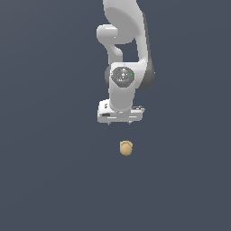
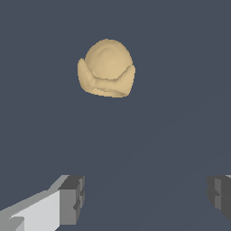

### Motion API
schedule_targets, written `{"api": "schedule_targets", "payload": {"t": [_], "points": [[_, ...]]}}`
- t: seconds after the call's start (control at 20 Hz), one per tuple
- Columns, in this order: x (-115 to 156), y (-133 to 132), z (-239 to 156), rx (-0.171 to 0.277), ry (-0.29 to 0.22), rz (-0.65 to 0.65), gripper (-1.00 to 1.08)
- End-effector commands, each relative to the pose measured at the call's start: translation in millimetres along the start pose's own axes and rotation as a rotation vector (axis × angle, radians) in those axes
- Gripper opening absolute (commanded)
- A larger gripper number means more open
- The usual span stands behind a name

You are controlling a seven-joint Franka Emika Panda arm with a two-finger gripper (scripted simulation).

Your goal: Pick up the object and move it to a goal position.

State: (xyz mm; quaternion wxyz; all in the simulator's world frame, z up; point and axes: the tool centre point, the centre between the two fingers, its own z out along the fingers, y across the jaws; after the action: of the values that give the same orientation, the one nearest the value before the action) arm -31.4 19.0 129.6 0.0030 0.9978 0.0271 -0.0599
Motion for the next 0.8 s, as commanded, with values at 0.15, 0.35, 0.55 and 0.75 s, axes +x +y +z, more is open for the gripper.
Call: {"api": "schedule_targets", "payload": {"t": [0.15,0.35,0.55,0.75], "points": [[8.6,-2.0,1.8,0.0,0.009,0.009,1.0],[23.2,-5.5,5.0,0.001,0.026,0.025,1.0],[43.8,-11.0,10.2,0.002,0.049,0.048,1.0],[67.7,-18.0,17.2,0.004,0.078,0.075,1.0]]}}
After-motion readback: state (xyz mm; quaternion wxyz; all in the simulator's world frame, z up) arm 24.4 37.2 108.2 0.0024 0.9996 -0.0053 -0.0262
